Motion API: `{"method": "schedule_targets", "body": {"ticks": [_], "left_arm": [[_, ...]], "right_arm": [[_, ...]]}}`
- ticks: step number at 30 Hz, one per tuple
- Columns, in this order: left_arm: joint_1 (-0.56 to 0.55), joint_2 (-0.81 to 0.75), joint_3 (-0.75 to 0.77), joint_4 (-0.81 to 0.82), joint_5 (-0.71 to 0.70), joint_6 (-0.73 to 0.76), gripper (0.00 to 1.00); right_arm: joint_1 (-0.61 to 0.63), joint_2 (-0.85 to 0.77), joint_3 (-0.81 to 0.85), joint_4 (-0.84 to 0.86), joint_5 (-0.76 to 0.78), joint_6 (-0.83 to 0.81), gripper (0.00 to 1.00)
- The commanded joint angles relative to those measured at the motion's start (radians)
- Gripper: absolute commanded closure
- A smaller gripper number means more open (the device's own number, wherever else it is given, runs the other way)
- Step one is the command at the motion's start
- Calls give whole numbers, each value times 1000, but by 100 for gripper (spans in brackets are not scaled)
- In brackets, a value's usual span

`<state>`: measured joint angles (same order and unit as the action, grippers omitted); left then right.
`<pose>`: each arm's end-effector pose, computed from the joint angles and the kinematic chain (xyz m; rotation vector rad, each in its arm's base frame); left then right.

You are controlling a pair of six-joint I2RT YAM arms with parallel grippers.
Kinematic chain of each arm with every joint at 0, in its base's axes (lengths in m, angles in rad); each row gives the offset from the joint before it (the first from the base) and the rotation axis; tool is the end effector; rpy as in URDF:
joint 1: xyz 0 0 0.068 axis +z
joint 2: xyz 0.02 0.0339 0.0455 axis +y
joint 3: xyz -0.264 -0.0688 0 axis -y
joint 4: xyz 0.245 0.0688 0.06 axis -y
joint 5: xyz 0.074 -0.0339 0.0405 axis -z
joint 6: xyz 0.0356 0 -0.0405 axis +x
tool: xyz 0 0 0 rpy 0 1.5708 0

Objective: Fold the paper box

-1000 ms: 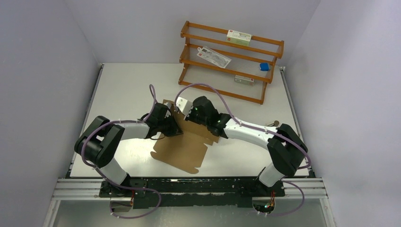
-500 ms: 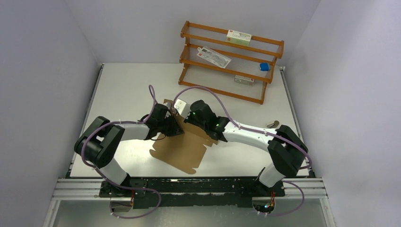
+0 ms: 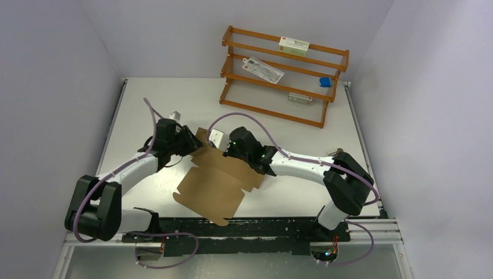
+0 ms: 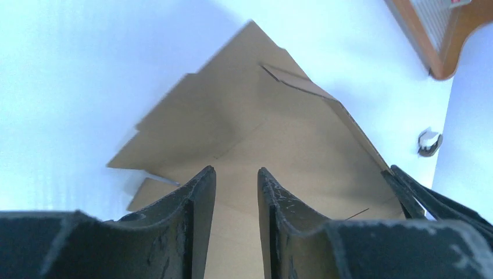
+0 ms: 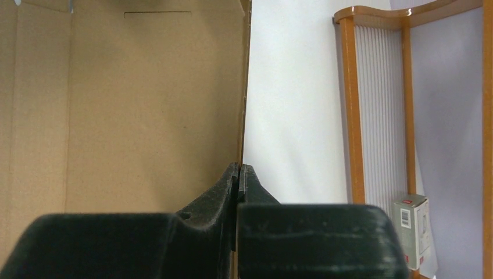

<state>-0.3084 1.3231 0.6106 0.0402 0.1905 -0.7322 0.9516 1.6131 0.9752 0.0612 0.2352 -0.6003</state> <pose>0.2506 -0.0869 0.1868 -0.3872 2.3127 -0.7556 0.2127 0.2841 0.2203 -1.3916 1.6126 -0.0458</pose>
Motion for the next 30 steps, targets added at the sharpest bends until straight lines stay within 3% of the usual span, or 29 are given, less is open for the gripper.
{"method": "schedule_targets", "body": {"ticks": [1, 7, 15, 30], "left_arm": [[86, -35, 39, -95, 72, 34, 60], [162, 4, 150, -117, 155, 33, 60], [164, 103, 280, -104, 161, 24, 70], [98, 188, 304, -95, 172, 39, 80]], "right_arm": [[-3, 4, 13, 40, 13, -68, 100], [-2, -3, 11, 73, 21, -118, 100], [-2, -17, 8, 123, 30, -173, 100], [-1, -4, 26, 198, 45, -250, 100]]}}
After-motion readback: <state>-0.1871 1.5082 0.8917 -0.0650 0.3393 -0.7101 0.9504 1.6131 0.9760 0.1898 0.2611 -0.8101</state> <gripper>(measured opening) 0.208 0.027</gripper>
